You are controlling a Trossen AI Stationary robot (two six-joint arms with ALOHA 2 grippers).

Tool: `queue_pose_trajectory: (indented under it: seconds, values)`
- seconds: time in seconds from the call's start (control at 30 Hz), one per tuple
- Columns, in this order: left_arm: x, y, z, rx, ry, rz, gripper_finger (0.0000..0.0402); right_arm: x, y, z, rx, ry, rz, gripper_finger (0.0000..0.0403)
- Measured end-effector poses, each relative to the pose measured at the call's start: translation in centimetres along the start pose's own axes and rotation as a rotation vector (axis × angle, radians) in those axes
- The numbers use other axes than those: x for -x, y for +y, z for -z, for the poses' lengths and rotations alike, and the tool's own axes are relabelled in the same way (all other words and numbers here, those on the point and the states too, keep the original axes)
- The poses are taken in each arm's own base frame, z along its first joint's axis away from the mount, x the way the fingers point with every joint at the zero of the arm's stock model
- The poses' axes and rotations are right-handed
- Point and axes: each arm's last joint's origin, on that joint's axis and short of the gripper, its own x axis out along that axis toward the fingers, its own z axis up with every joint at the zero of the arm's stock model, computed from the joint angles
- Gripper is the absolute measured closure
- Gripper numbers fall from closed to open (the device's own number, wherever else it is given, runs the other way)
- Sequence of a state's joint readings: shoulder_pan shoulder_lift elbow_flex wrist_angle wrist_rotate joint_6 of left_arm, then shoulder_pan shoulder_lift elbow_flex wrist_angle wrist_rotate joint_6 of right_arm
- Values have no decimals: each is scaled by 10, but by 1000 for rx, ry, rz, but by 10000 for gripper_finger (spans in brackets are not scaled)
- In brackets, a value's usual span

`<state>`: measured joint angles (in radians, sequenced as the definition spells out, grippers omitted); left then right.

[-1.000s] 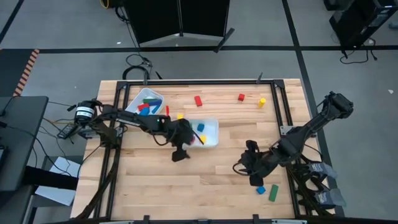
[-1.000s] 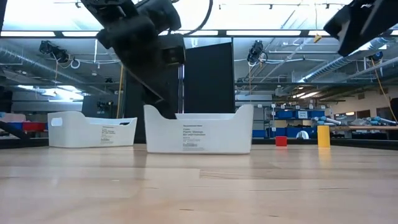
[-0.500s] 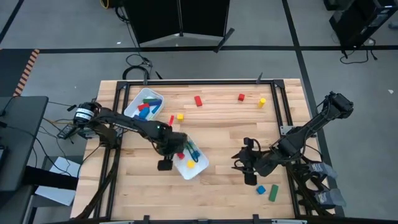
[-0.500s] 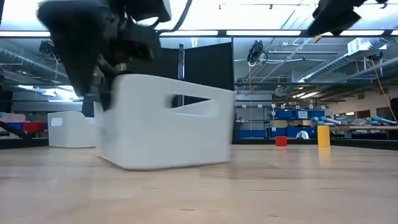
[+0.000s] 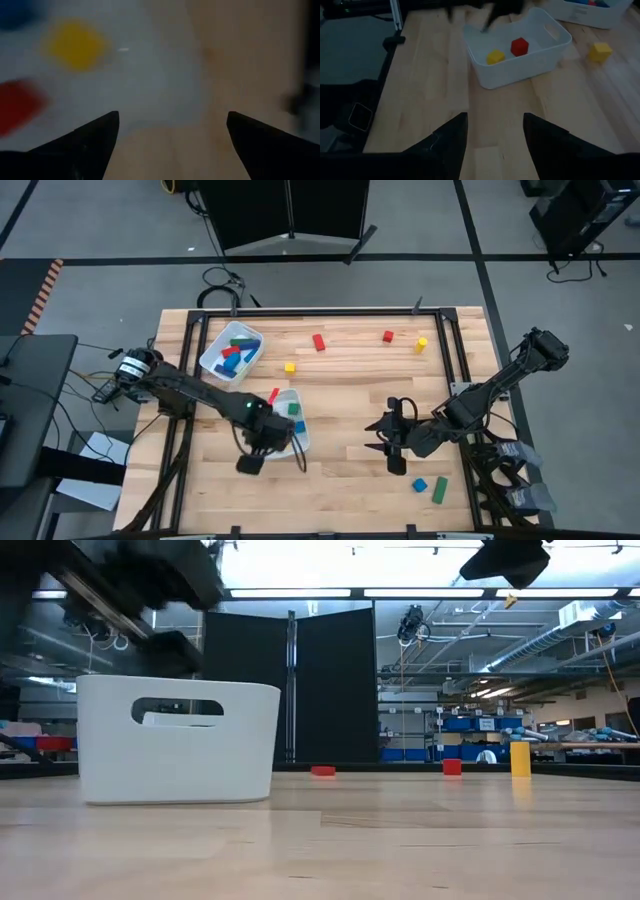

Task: Sort blocks by size
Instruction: Adjust the bottom white bin on the table, then put the yellow large block into the top white bin

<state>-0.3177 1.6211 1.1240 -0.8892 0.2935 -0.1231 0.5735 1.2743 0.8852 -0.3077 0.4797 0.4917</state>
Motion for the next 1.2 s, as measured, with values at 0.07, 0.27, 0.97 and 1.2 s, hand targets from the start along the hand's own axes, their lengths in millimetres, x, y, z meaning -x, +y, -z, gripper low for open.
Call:
queue_pose_trajectory:
  seconds: [0.07, 0.27, 0.97, 1.2]
  values:
    - [-1, -9, -2, -61, -11, 134, 24, 0, 0, 0, 15, 0, 0, 200]
    - [2, -25, -18, -244, -169, 449, 24, -1, -2, -1, 61, -2, 10, 203]
    - [45, 17, -56, -549, -636, 743, 24, -2, -4, -2, 163, -2, 17, 205]
    - [52, 42, -64, -341, -733, 485, 23, -1, -2, -1, 174, -1, 8, 208]
